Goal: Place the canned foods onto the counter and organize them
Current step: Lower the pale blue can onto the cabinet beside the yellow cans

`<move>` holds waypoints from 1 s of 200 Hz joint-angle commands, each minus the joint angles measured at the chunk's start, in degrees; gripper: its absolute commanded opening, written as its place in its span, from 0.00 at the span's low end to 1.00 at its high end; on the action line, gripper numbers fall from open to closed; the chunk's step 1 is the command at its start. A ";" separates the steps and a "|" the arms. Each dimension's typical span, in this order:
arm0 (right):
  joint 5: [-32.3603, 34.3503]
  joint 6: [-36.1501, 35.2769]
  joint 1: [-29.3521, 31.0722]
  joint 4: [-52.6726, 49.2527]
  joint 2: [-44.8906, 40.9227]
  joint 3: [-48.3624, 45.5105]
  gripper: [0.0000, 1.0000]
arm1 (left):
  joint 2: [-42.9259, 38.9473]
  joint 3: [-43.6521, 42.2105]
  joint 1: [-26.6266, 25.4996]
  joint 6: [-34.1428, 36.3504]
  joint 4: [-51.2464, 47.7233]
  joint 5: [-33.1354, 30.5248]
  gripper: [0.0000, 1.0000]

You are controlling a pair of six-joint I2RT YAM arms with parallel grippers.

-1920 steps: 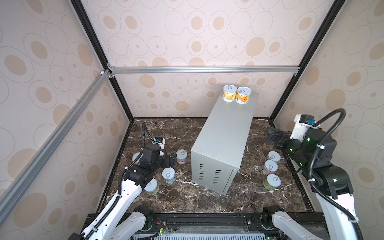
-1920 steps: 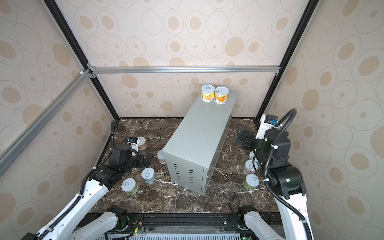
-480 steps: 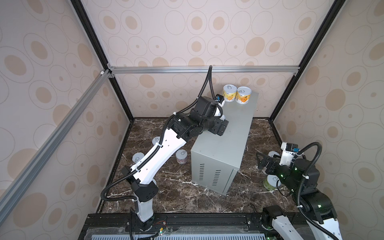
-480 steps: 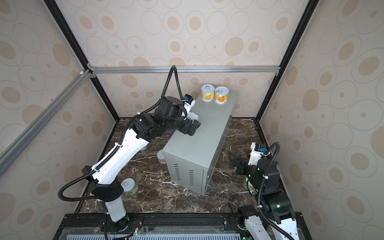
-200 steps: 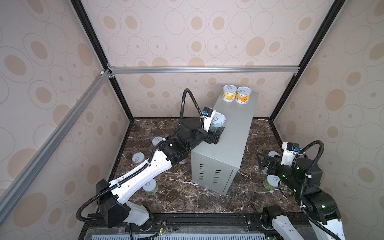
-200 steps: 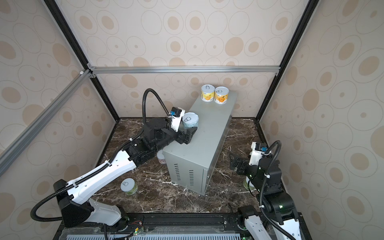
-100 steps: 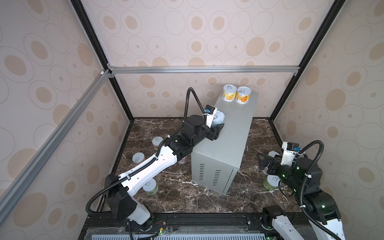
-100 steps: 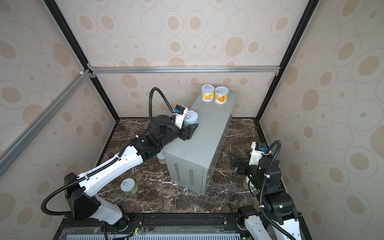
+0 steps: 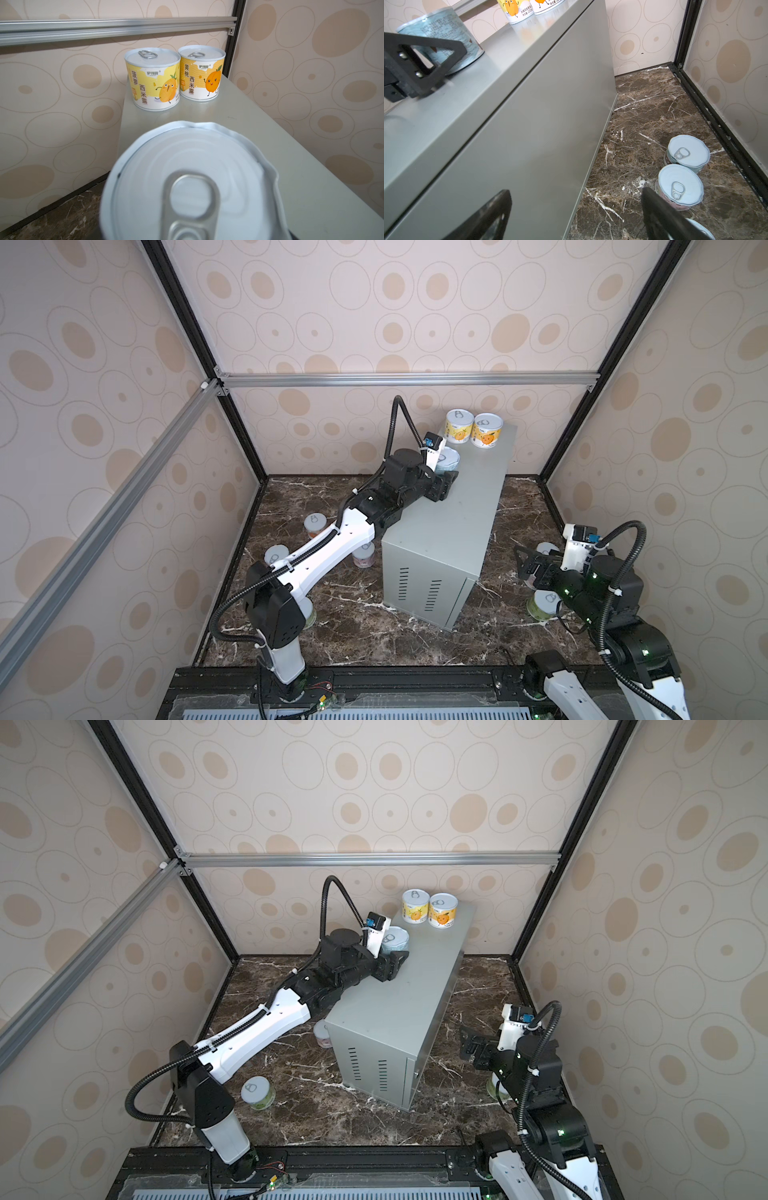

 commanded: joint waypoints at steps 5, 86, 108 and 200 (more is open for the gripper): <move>0.49 -0.50 0.36 1.31 -0.23 -0.62 0.99 | 4.44 8.65 1.30 0.68 -0.90 2.86 0.62; 0.36 -0.55 0.36 1.31 0.10 -1.28 0.99 | 21.47 34.36 3.07 0.67 -11.66 3.20 0.61; 0.36 -0.63 0.51 1.40 0.36 -1.43 0.99 | 21.58 33.22 3.41 0.14 -10.51 2.43 0.61; 0.26 -0.76 0.70 0.99 1.50 -0.43 0.99 | 23.37 33.86 4.97 -1.08 -9.67 5.09 0.71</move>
